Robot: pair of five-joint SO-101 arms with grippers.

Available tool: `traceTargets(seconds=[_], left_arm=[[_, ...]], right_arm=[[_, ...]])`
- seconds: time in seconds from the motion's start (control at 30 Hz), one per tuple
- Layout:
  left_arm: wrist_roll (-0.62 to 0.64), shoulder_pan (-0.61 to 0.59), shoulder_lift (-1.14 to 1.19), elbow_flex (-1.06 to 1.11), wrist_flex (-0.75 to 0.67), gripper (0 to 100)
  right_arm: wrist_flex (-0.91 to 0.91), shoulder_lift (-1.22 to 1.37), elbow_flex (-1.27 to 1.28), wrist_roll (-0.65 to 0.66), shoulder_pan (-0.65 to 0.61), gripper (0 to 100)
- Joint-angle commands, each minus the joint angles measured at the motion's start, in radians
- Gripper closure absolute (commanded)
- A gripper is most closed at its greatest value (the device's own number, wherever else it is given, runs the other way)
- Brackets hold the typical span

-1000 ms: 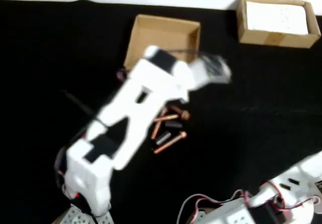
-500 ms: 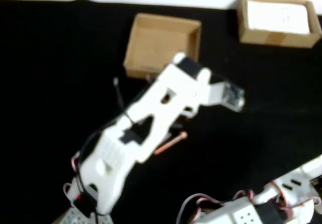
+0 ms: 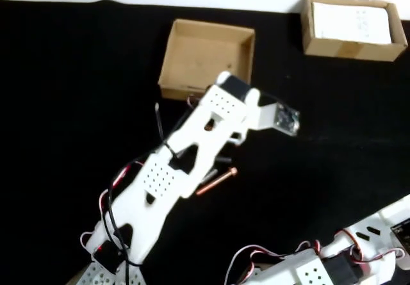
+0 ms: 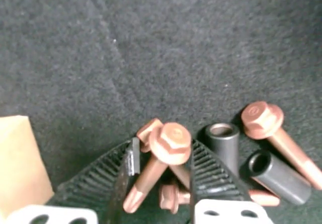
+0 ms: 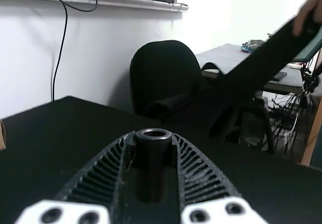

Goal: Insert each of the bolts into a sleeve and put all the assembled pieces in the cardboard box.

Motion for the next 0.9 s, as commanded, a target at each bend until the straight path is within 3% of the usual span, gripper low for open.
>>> traceTargets(seconds=[0.0, 0.23, 0.4, 0.67, 0.87], left_arm=[[-0.018, -0.016, -0.008, -0.042, 0.003, 99], [0.018, -0.007, -0.025, -0.045, 0.052, 99], [0.218, 0.004, -0.137, -0.093, 0.055, 99], [0.654, 0.024, -0.335, -0.128, 0.075, 99], [0.73, 0.016, -0.381, -0.05, 0.077, 99]], right_arm=[[-0.024, -0.019, 0.004, 0.026, -0.015, 99.2], [-0.021, -0.019, 0.004, 0.028, -0.018, 99.1], [-0.021, -0.019, 0.004, 0.028, -0.062, 99.1], [-0.016, -0.019, 0.004, 0.021, -0.24, 99.1], [-0.016, -0.019, -0.004, 0.021, -0.329, 99.1]])
